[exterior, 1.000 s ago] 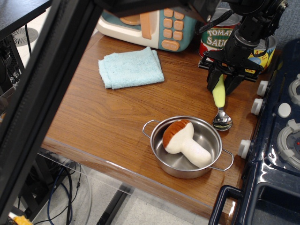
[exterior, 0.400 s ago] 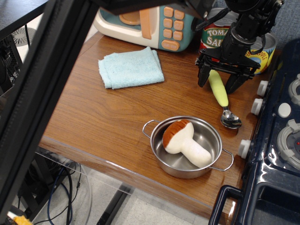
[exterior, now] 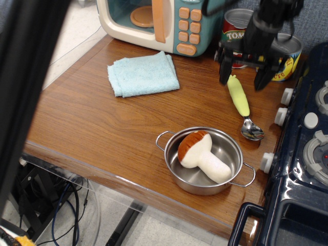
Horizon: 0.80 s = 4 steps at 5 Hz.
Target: Pick up the spoon and place it behind the pan.
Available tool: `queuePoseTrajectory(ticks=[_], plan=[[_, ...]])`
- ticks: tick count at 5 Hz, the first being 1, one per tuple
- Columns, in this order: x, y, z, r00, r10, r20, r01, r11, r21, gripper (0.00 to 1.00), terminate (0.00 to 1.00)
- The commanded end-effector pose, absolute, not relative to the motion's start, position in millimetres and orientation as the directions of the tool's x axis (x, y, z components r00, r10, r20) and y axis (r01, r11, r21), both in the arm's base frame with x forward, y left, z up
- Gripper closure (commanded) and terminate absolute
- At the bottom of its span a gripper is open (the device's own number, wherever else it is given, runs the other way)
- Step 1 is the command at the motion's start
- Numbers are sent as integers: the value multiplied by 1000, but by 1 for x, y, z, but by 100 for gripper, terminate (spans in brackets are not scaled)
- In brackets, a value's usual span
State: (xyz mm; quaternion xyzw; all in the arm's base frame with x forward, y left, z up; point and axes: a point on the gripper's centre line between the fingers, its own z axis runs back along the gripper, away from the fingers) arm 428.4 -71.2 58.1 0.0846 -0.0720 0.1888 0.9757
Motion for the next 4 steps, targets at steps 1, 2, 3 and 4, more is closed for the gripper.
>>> queuePoseTrajectory(ticks=[1,2,3,4], plan=[[387,-56,124,883,349,315,-378,925,33,0,0],[387,-56,124,883,349,315,-378,925,33,0,0],[387,-56,124,883,349,315,-378,925,33,0,0],[387,-56,124,883,349,315,-378,925,33,0,100]])
